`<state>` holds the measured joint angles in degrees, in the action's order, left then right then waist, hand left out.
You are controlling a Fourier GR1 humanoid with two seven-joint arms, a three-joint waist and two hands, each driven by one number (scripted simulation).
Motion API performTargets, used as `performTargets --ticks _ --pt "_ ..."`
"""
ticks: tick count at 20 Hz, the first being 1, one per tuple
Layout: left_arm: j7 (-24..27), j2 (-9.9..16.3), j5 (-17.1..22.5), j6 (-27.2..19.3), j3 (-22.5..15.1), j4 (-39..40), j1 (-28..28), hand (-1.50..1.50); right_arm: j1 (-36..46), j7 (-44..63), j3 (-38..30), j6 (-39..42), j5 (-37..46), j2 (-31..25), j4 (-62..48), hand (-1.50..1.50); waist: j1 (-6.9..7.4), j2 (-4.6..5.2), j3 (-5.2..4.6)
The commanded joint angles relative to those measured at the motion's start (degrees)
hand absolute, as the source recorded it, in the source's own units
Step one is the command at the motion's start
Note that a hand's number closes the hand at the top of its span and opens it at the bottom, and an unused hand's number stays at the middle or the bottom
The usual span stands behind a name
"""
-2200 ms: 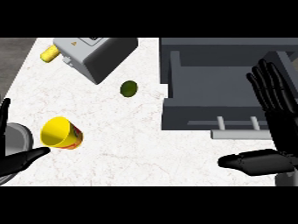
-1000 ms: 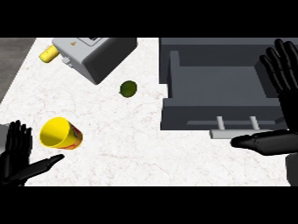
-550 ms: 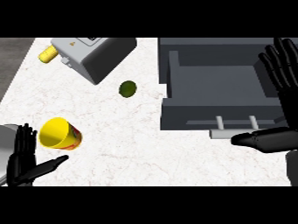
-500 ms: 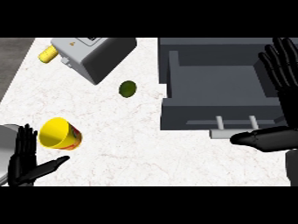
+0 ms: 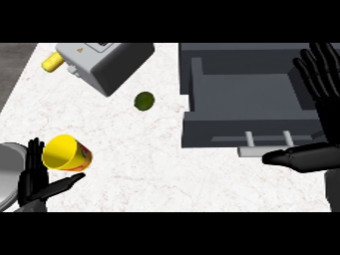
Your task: Pick up the cup, place it into the drawer and close the drawer
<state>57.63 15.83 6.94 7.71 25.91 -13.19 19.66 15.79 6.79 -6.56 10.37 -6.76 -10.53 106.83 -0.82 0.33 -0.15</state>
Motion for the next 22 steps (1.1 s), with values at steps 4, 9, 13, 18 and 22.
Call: performTargets --ticks 4,9,13,18,22 --pt "3.2 0.6 -0.3 0.4 0.1 4.0 3.4 -1.5 -0.8 1.7 0.0 0.0 -0.3 -0.2 2.2 -1.5 -0.55 0.15 -0.08" --pt "3.0 -0.5 -0.5 2.7 -0.9 3.3 3.5 -1.5 -2.2 -0.1 -1.8 1.0 -0.6 -1.4 1.4 -1.5 -0.31 0.01 -0.01" --pt "2.0 -0.4 -0.3 9.5 -1.2 2.4 5.8 1.5 2.1 1.3 -1.7 0.4 -0.9 -1.3 -1.5 -1.5 -0.44 0.27 -0.09" --pt "10.2 -1.9 -1.0 -1.7 -0.7 -0.6 4.7 1.5 0.8 1.0 -1.6 1.0 -0.7 -1.6 -0.8 -1.5 -0.74 0.39 -0.11" --pt "14.4 -4.0 -1.9 -13.6 0.0 -2.2 5.0 1.5 2.5 1.7 -0.4 -0.7 0.6 -0.5 -0.6 -1.5 -0.53 0.37 -0.12"
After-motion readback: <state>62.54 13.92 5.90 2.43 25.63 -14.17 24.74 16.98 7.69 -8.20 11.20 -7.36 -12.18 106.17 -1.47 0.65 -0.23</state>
